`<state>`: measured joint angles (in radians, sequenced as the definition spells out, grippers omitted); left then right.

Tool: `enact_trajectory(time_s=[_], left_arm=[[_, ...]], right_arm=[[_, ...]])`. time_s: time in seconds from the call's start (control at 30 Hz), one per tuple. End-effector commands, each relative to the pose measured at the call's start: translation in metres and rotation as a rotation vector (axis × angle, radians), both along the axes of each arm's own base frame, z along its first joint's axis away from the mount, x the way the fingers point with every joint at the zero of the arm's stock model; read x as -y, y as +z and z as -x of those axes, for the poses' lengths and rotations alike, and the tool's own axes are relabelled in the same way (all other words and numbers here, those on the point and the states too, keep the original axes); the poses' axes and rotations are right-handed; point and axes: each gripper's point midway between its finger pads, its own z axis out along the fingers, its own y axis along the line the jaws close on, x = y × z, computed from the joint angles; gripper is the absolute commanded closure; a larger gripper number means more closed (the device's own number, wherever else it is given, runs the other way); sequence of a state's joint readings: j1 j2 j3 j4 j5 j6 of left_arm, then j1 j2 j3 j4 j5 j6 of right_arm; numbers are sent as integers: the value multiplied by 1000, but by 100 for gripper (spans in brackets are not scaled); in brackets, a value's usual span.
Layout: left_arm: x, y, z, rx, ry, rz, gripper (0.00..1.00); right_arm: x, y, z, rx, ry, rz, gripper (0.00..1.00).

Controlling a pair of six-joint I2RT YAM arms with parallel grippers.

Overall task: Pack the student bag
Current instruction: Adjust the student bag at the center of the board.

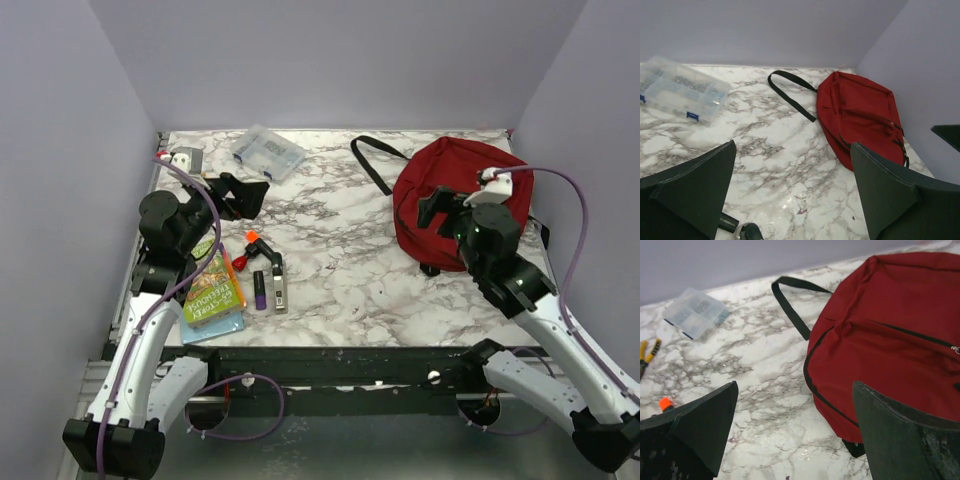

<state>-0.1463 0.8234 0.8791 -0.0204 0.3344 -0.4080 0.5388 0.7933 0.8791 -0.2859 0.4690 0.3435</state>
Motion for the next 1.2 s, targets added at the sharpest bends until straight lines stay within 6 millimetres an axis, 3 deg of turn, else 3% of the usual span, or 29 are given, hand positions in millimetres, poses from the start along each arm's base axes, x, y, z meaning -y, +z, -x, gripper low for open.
enact_trajectory(time_s=[0.0,0.2,0.33,0.6,0.73,0.83,0.97,1.07,1.17], left_arm=[[29,4,5,-21,-149,29,2],[45,-5,5,-62,-212,35,2],[54,-14,5,-110,-242,34,2],[69,-28,3,-207,-301,71,2],[79,-40,1,-294,-341,114,5],[87,-58,-3,-405,-368,166,8],[103,-86,-7,-575,-429,231,14],[112,-109,-9,-710,-452,287,16],[119,-134,-9,-819,-457,334,16]], right_arm=[[-3,-26,-16,-100,-57,38,0],[-1,-82,-54,-280,-194,164,0],[-1,-104,-80,-318,-207,140,0],[29,-163,-120,-499,-258,70,0],[17,-191,-109,-600,-187,26,6],[3,-209,-88,-660,-93,-7,15],[-23,-229,-53,-724,37,-117,18],[-61,-235,-27,-756,198,-275,22],[-110,-226,-6,-757,359,-367,22]])
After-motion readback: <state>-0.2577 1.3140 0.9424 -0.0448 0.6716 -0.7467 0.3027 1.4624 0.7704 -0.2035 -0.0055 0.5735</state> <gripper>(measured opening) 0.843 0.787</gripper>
